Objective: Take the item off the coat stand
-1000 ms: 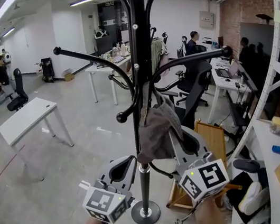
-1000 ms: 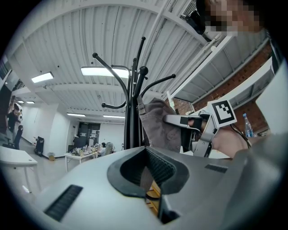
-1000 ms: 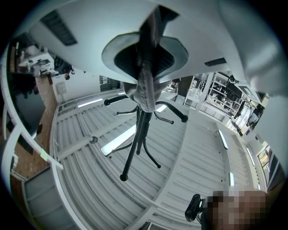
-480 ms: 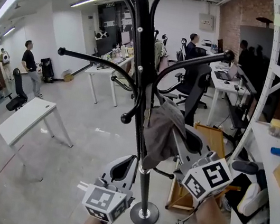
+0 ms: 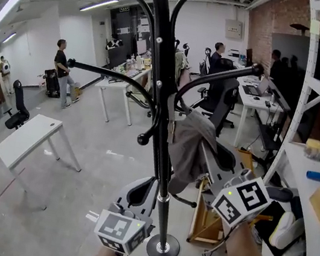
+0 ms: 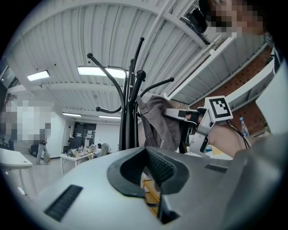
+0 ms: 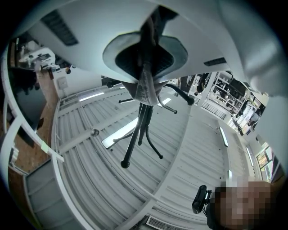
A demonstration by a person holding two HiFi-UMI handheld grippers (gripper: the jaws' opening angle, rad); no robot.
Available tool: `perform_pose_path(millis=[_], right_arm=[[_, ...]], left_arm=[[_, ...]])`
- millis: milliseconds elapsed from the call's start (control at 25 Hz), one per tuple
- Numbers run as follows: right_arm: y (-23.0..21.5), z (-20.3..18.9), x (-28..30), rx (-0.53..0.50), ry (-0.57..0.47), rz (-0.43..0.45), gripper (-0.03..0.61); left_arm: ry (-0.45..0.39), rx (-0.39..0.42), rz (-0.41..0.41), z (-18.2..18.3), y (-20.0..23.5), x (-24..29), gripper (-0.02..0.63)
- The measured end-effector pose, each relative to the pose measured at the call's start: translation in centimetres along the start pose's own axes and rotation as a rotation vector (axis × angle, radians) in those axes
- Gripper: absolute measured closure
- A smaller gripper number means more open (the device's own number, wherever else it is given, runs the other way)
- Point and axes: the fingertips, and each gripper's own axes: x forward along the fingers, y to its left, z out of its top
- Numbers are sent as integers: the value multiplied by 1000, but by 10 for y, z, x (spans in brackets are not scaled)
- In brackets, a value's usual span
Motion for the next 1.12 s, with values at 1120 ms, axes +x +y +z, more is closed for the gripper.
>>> perform_pose_path(millis=[1120], right_arm=[[-26, 84, -8, 2, -142, -60, 549]], left_arm=[[-92, -11, -98, 67, -26, 32, 607]])
